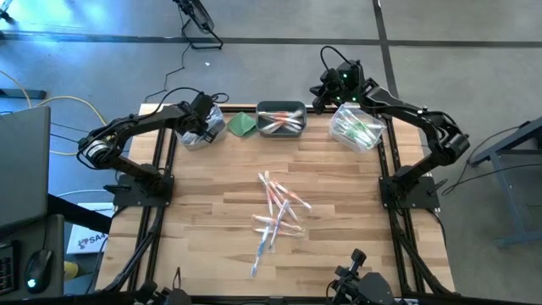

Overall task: Pick & Place Toothbrushes
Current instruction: Put the bottom left blue toothbrush into the gray bin, then put the orange toothbrush into the blue bin

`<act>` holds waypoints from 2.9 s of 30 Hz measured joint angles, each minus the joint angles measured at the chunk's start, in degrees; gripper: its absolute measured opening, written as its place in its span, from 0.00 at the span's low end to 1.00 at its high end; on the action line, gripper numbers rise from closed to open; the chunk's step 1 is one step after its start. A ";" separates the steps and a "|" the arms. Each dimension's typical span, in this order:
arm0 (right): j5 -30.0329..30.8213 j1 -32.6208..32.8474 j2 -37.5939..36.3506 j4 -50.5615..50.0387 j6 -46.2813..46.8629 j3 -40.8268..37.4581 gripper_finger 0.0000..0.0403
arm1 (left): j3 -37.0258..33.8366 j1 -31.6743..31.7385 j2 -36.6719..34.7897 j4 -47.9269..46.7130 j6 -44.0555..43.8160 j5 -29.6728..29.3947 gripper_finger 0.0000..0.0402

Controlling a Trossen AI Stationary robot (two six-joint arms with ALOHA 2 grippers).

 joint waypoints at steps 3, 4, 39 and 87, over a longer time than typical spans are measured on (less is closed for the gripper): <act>-0.08 0.00 0.00 0.00 0.00 0.00 0.01 | 0.00 0.00 0.00 -0.10 0.00 0.04 0.17; -0.11 0.00 0.00 0.00 0.00 0.00 0.01 | 0.00 0.02 0.00 -0.15 0.00 0.04 0.18; -0.17 0.00 0.00 -0.46 -0.13 0.00 0.01 | 10.39 -0.02 -7.21 -12.01 -4.46 3.88 0.45; -1.69 0.00 0.00 4.57 -0.15 -0.02 0.01 | 7.56 -33.87 -26.97 12.04 -15.53 9.18 0.45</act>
